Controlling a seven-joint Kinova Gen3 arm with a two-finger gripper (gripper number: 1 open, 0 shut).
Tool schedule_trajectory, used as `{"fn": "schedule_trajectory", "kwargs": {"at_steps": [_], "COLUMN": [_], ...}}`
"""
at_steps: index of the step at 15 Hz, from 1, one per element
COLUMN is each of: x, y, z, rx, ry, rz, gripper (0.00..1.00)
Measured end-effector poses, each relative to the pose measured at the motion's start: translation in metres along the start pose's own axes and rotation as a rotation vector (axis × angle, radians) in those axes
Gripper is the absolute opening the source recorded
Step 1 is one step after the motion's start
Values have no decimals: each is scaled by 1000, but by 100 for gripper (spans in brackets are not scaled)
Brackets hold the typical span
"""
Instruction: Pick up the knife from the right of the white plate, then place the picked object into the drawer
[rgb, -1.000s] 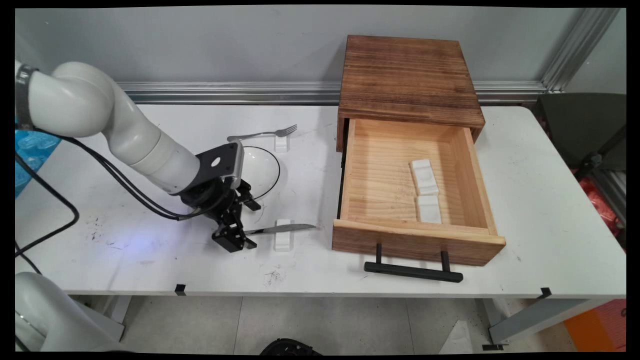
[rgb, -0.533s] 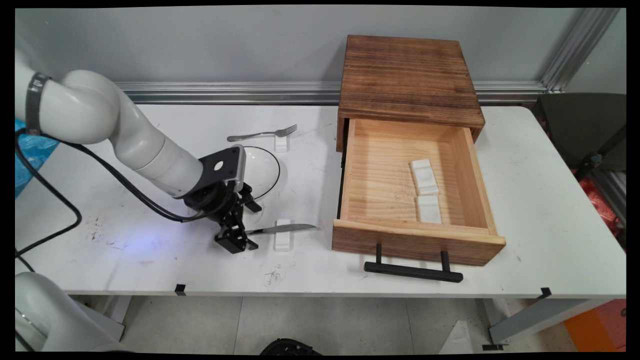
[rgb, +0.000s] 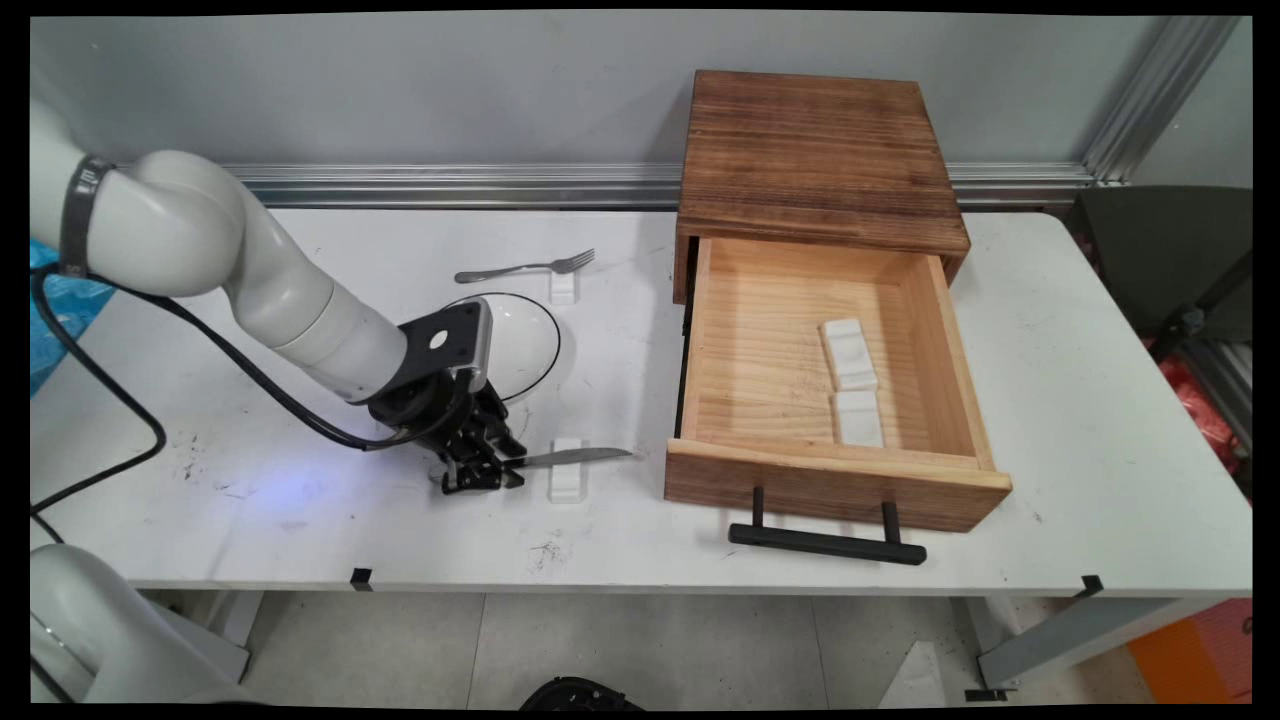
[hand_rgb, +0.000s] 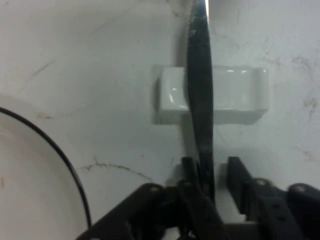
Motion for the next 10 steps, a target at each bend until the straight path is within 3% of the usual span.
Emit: {"fn": "schedule_trajectory", "kwargs": {"at_steps": [10], "x": [0], "y": [-2], "z": [1], "rx": [1], "ry": [-4], "rz": [-14], "gripper": [0]}}
